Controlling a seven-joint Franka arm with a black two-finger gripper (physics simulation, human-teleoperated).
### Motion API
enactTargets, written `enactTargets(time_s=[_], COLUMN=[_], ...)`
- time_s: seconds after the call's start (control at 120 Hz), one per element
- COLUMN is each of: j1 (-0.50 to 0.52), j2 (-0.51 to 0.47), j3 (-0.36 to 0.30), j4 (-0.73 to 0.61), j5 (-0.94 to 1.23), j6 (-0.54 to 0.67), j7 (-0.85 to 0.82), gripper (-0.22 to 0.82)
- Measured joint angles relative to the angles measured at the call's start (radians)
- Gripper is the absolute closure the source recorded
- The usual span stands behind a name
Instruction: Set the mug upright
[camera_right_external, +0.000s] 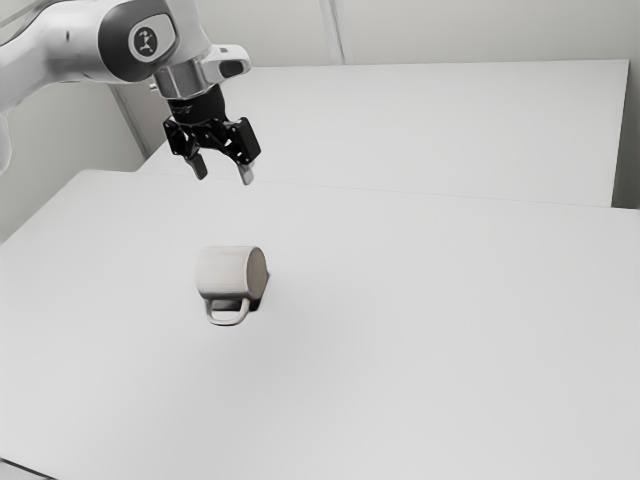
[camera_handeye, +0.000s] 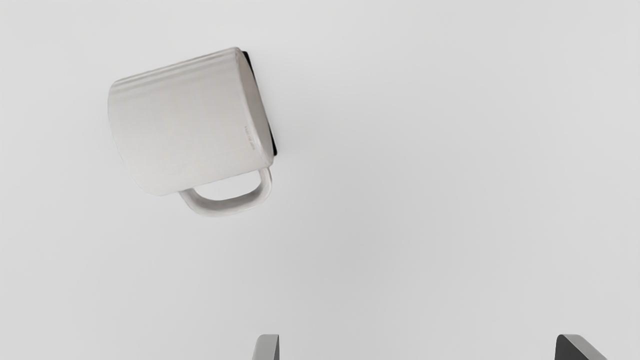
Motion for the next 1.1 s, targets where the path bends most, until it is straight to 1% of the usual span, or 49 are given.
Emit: enactTargets(time_s=[0.417,0.55,0.642,0.825,1.1], j1=[-0.018,-0.006,0.033,0.160,0.289], j2=[0.017,0.034,0.048,0.085,0.144], j3=[0.000,0.000,-0.002,-0.002,-0.003], j4=[0.014,0.020,0.027,0.038,0.042], j5=[0.002,-0.001,-0.004,-0.006,-0.085], j6=[-0.003,-0.006,-0.008,-0.011,-0.006], j7=[0.003,0.006,0.007,0.016,0.084], gripper=[0.00,0.00,0.00,0.00,0.00])
